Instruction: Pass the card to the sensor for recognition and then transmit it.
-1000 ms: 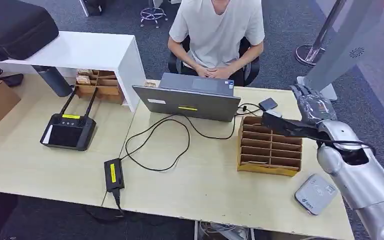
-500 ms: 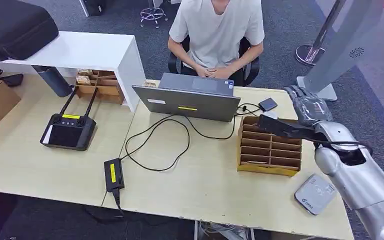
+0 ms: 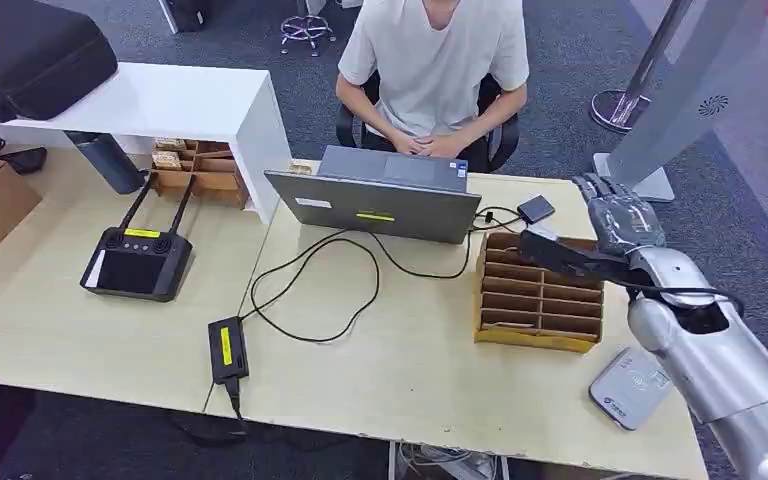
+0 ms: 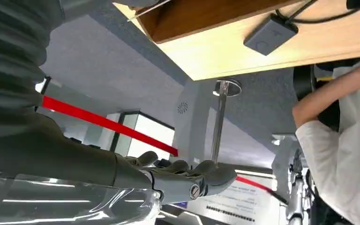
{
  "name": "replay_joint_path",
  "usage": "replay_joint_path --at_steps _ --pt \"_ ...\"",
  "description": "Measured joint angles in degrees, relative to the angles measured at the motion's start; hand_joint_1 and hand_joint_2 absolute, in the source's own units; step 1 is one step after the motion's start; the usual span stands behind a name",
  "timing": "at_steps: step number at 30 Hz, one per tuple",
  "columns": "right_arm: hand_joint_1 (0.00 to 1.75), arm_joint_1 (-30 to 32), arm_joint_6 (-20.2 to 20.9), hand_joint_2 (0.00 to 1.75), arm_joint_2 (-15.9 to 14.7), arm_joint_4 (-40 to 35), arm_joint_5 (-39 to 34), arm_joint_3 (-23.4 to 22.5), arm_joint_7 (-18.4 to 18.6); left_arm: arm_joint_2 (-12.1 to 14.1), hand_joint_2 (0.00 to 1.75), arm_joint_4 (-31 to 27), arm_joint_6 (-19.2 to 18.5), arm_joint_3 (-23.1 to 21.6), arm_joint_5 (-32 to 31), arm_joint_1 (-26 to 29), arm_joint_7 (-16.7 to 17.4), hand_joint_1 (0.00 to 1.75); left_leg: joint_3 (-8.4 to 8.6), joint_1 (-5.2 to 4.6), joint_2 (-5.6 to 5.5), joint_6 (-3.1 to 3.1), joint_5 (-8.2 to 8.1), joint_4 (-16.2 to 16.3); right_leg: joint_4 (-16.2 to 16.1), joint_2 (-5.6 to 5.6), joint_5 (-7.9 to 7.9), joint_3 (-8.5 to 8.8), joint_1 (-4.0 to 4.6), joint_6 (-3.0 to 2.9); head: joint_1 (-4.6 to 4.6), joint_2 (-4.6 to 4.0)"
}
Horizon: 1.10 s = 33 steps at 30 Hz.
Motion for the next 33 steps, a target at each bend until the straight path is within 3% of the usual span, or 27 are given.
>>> replay_joint_path --at_steps 7,24,33 --pt "0.0 4.37 -6.88 1.75 2.4 0.41 1.66 -2.12 0.48 -0.13 1.75 0.0 0.09 0.0 -0.09 -0.32 0.02 0.0 -0.01 0.0 -0.01 0.0 0.0 -0.01 0.0 -0.01 0.0 0.0 0.0 0.0 0.02 0.0" --pt "0.0 8.77 -9.31 1.75 4.59 2.03 3.19 -6.25 -0.2 -0.15 1.75 0.02 0.57 0.0 -0.26 -0.68 0.15 0.0 0.0 0.0 0.0 0.0 0.0 0.0 0.0 0.0 0.0 -0.01 0.0 0.0 0.0 0.0" --pt "0.0 10.3 -20.87 1.75 7.34 5.77 8.31 -9.68 -0.22 -0.24 1.75 0.17 0.66 0.0 -0.26 -1.17 0.55 0.0 0.0 0.0 0.0 0.0 0.0 -0.01 0.0 0.0 0.0 -0.01 0.0 0.0 0.0 0.0"
